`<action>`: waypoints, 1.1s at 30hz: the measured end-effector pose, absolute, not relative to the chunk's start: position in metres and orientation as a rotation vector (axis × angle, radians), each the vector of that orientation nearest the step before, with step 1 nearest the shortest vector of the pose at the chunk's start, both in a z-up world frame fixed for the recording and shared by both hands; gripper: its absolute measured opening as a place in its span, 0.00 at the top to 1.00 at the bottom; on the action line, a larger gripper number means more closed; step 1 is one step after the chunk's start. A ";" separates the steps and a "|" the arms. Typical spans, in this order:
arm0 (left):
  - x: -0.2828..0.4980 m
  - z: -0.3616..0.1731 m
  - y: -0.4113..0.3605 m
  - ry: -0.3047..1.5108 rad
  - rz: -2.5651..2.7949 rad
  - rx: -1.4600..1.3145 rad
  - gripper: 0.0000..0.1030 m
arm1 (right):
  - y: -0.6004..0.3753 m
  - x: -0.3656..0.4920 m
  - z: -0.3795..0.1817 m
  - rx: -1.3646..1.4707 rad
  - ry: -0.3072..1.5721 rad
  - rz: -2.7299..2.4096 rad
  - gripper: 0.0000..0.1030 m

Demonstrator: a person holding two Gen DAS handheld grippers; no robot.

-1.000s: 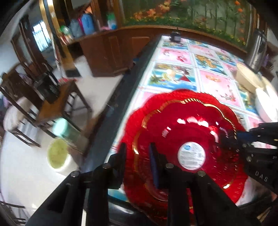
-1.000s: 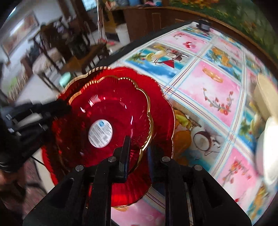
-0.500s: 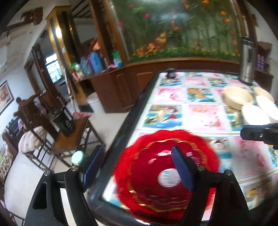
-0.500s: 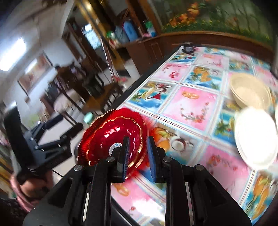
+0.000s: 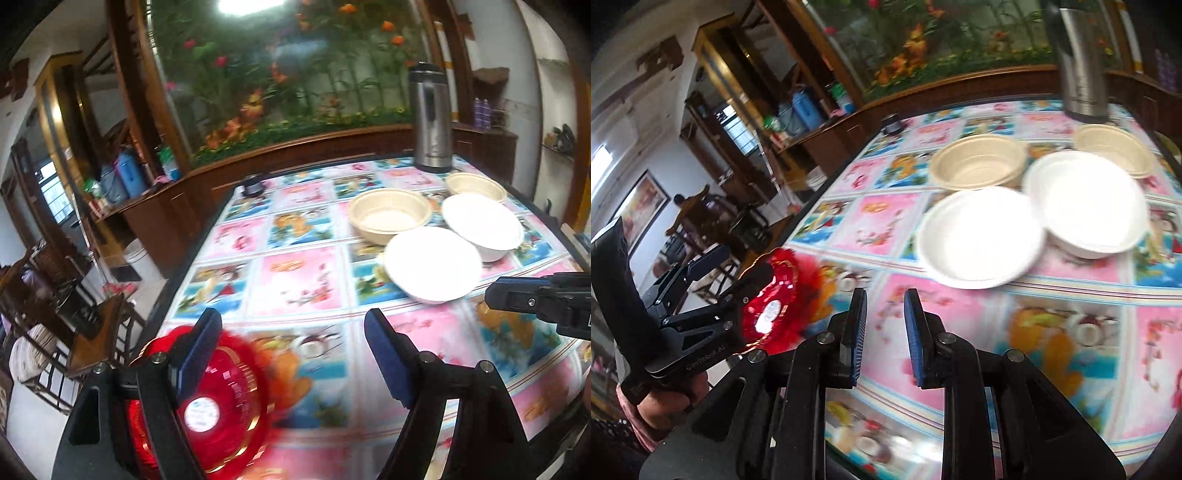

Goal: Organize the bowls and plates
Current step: 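Move the right gripper to the white foam plate and grasp its rim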

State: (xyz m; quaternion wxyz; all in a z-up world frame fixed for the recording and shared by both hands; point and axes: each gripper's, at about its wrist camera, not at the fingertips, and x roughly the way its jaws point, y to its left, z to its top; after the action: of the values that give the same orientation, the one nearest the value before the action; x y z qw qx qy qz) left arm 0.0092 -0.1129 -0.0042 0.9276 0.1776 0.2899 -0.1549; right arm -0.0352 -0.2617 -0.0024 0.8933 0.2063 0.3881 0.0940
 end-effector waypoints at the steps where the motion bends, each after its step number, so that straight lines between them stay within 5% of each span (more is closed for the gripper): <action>1: 0.009 -0.005 -0.118 0.594 -0.324 0.367 0.23 | -0.268 -0.038 -0.002 0.431 0.803 0.184 0.80; 33: 0.108 -0.039 -0.186 0.828 -0.382 0.233 0.23 | -0.375 -0.005 -0.059 0.735 0.845 0.057 0.80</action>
State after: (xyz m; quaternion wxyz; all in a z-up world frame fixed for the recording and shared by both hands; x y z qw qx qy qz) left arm 0.1075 -0.1860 -0.0394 0.8913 0.1122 0.3989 -0.1840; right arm -0.0049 -0.3751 -0.0587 0.8469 0.3486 0.4007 0.0271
